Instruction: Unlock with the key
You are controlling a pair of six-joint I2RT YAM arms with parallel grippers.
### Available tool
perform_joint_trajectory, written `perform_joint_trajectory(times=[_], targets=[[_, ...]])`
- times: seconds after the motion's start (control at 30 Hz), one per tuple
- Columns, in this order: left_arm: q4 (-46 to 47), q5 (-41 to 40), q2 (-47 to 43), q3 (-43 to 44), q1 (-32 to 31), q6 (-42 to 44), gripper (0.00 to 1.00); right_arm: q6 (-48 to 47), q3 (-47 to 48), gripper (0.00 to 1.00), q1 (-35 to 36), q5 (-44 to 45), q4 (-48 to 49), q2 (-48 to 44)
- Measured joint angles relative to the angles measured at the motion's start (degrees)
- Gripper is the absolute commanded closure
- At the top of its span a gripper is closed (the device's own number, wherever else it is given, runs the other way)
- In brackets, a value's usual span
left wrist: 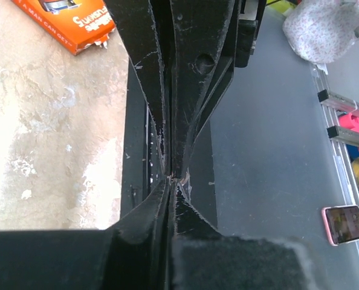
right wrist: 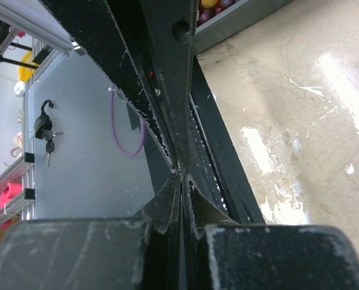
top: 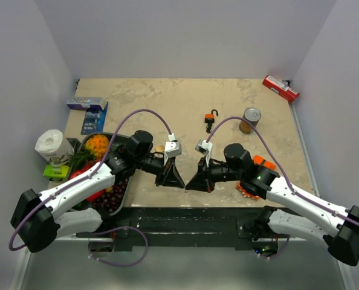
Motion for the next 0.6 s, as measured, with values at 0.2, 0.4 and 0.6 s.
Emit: perform_joint_trajectory(times=[0.2,0.4,0.6], targets=[[1.2,-7.3,-1.9,0.0,0.2,-1.7,0.14,0.5,-0.2,1.00,0.0,3.6,0.1,-0.1],[3.9,-14.4,-6.2,-1.0,5.1,-4.8,0.04,2.0,-2.0,1.00,0.0,10.1,0.3,-0.1],[3.3,-22.5,-3.5,-2.4,15.3,-9.3,0.04,2.7,-2.9,1.00,-2.4,15.5,-0.1,-1.9]])
